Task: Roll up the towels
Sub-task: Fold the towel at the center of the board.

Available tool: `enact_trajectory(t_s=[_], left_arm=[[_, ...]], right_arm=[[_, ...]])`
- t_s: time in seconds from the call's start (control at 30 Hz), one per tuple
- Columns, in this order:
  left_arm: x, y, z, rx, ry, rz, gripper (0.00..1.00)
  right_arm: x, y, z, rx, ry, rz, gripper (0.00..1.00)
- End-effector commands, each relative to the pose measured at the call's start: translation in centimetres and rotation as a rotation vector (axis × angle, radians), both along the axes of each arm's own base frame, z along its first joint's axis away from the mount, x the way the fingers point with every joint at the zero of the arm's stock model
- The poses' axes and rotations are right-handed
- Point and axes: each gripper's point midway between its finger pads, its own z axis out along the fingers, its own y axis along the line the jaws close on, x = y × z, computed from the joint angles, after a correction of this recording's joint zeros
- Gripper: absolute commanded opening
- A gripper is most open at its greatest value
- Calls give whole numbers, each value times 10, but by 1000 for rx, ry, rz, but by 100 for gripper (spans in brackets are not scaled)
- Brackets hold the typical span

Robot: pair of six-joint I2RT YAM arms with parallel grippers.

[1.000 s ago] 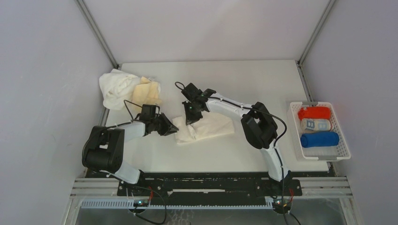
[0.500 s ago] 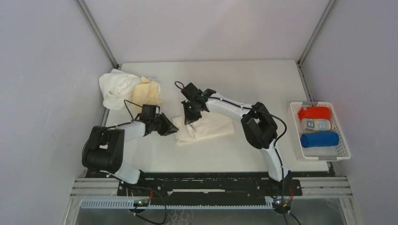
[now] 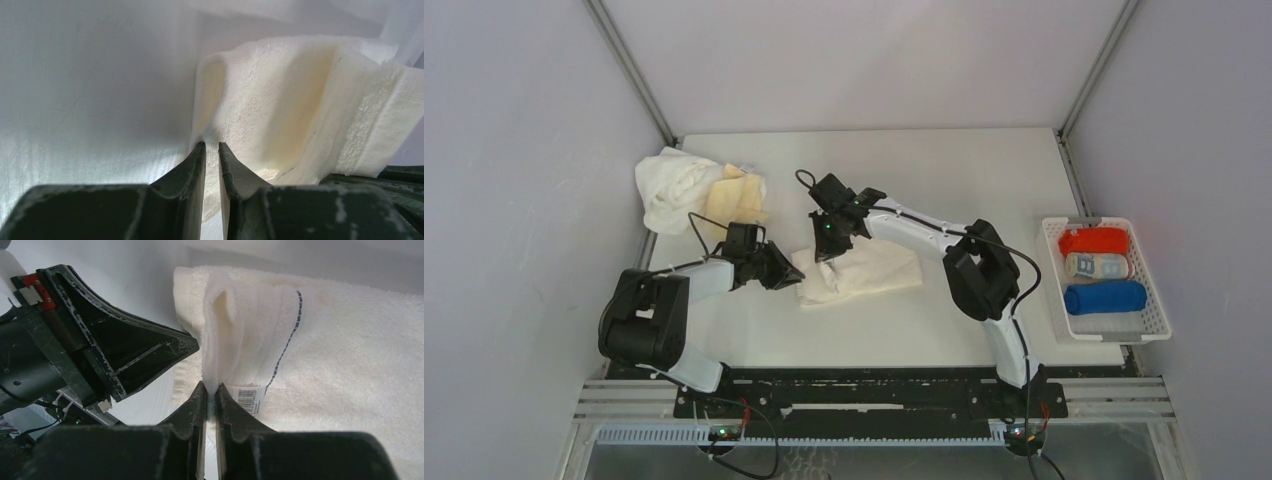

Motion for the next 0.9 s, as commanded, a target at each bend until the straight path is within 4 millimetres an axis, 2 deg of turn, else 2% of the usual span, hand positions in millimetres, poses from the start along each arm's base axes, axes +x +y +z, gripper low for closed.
enact_trajectory(t_s=[0.0,0.23,0.4,0.63,0.87], left_arm=[[-29,12,-23,91,116,-5,21],[-29,12,-22,91,116,-5,21],[-29,13,-22,101,114,-3,21],[-29,14,-22,107,114,-2,21],[-28,16,-19,116,106,0,21]], right_arm=[[1,21,52,112,-82,4,6],[-3,29,53,136,-72,16,6],[-4,25,53,119,-79,14,6],[-7,30,54,134,-75,24,6],[-5,38,33,127,-52,23,7]])
